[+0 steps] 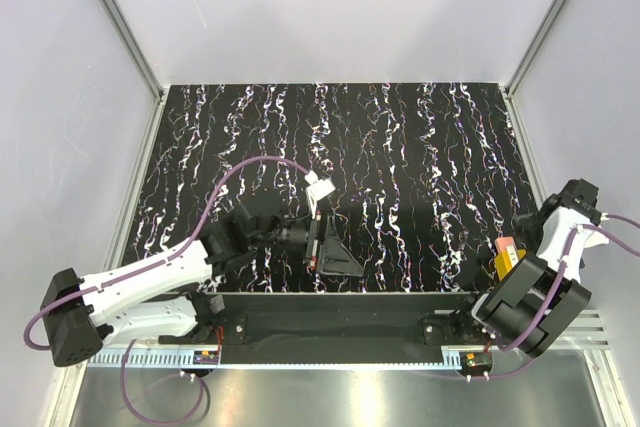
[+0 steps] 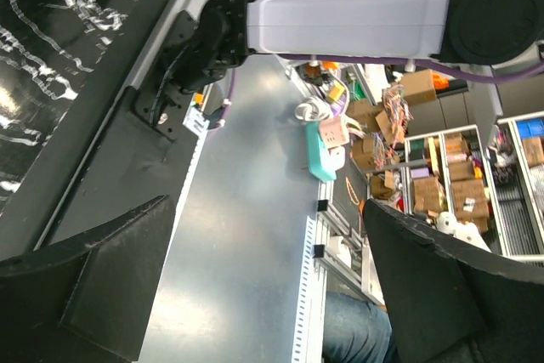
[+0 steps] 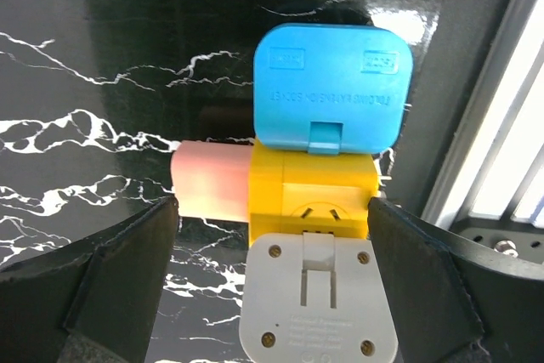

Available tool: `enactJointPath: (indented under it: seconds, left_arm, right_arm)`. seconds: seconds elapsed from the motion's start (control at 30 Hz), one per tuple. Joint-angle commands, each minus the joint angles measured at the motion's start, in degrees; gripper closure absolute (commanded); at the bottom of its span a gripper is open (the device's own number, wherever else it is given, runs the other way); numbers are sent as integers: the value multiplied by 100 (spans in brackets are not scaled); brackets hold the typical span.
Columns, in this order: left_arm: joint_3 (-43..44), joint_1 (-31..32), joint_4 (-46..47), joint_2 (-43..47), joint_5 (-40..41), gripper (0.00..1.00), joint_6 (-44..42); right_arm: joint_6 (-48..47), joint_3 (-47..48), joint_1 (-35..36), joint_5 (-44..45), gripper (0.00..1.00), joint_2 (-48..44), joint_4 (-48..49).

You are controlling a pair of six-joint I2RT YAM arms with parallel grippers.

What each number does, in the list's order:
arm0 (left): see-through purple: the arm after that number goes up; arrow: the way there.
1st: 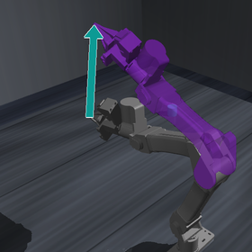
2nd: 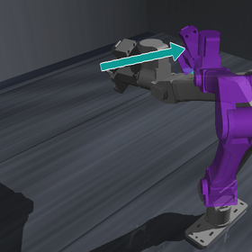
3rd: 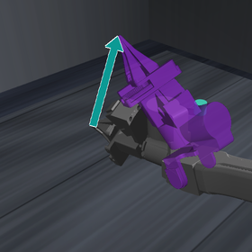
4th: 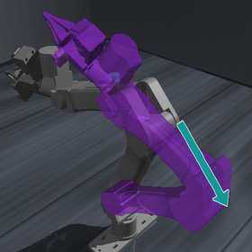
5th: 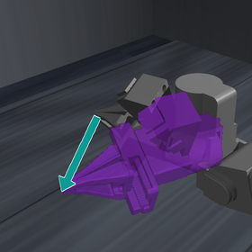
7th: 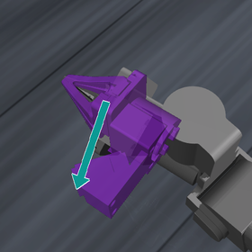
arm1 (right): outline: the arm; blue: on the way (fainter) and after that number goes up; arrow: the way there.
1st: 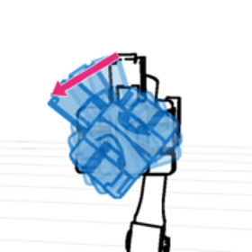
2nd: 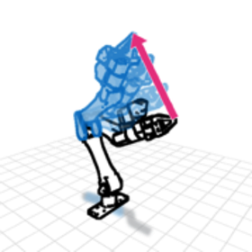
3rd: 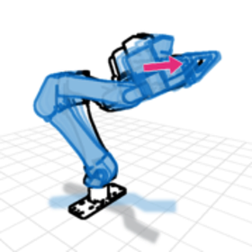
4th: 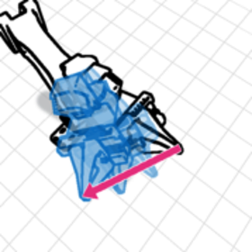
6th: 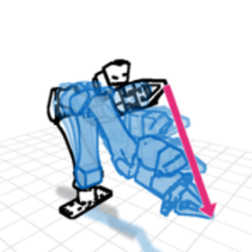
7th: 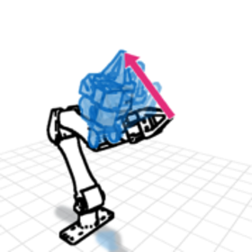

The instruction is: Pull the plug off the socket

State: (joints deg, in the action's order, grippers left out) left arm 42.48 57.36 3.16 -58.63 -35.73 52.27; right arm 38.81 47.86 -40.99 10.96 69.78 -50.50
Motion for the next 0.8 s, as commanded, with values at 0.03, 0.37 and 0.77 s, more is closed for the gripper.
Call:
enactJointPath:
  seconds: [0.03,0.37,0.77]
  left_arm:
    - [252,-15,659,-104,-382,2,-42]
    - [199,-41,1169,-245,-567,3,143]
    - [94,-76,1117,-87,-523,4,161]
  right_arm:
    - [-14,242,-40,230,1,27,-258]
    - [329,172,-137,758,15,1,-575]
    - [496,-154,-146,785,15,80,-101]
